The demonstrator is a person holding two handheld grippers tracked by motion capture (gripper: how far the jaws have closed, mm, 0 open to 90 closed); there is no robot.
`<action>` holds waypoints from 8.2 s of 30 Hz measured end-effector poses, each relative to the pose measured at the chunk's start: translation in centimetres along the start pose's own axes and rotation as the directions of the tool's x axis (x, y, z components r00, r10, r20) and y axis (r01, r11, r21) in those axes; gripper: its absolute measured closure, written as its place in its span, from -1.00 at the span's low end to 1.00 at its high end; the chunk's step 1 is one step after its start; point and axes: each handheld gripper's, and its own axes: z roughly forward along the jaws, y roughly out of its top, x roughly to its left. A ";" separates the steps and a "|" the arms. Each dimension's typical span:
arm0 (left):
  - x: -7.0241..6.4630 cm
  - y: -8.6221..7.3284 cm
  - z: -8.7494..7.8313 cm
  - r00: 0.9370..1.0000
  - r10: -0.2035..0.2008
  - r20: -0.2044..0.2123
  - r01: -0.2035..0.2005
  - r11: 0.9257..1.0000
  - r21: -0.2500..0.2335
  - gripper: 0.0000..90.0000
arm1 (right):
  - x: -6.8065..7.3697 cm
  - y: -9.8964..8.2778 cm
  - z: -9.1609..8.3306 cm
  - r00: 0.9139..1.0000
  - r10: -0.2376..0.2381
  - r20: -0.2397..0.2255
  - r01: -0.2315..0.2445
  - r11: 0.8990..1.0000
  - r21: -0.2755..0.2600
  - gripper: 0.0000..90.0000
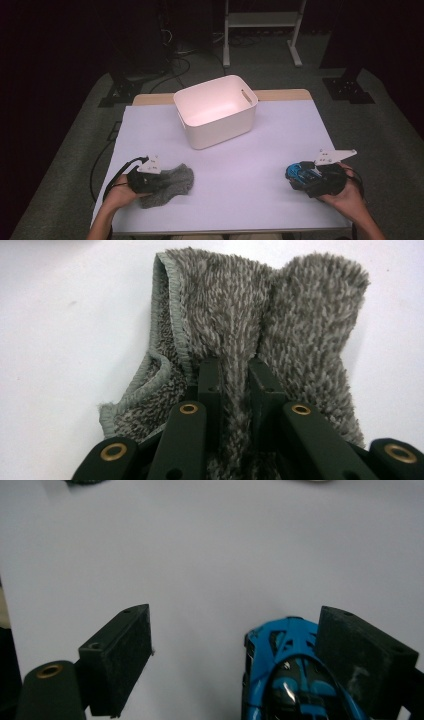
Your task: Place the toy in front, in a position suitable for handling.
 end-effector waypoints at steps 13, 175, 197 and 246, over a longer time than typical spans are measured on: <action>0.1 -0.2 0.1 1.000 -0.005 0.019 0.005 1.000 -0.007 0.76 | -1.6 -1.8 -0.9 0.997 0.029 0.073 -0.034 0.997 0.063 -0.69; 0.8 -0.4 0.3 0.996 -0.017 0.087 0.018 1.000 -0.009 0.65 | 7.8 9.7 9.6 0.911 -0.305 -0.279 0.338 0.938 0.076 -0.41; 1.0 -0.4 0.2 0.995 -0.020 0.099 0.021 1.000 -0.010 0.63 | 8.7 7.7 15.0 0.893 -0.325 -0.312 0.384 0.911 0.150 -0.41; -2.4 9.8 3.9 0.953 0.146 0.265 -0.106 0.981 -0.160 0.72 | 7.1 5.2 10.8 0.931 -0.281 -0.232 0.317 0.939 0.131 -0.67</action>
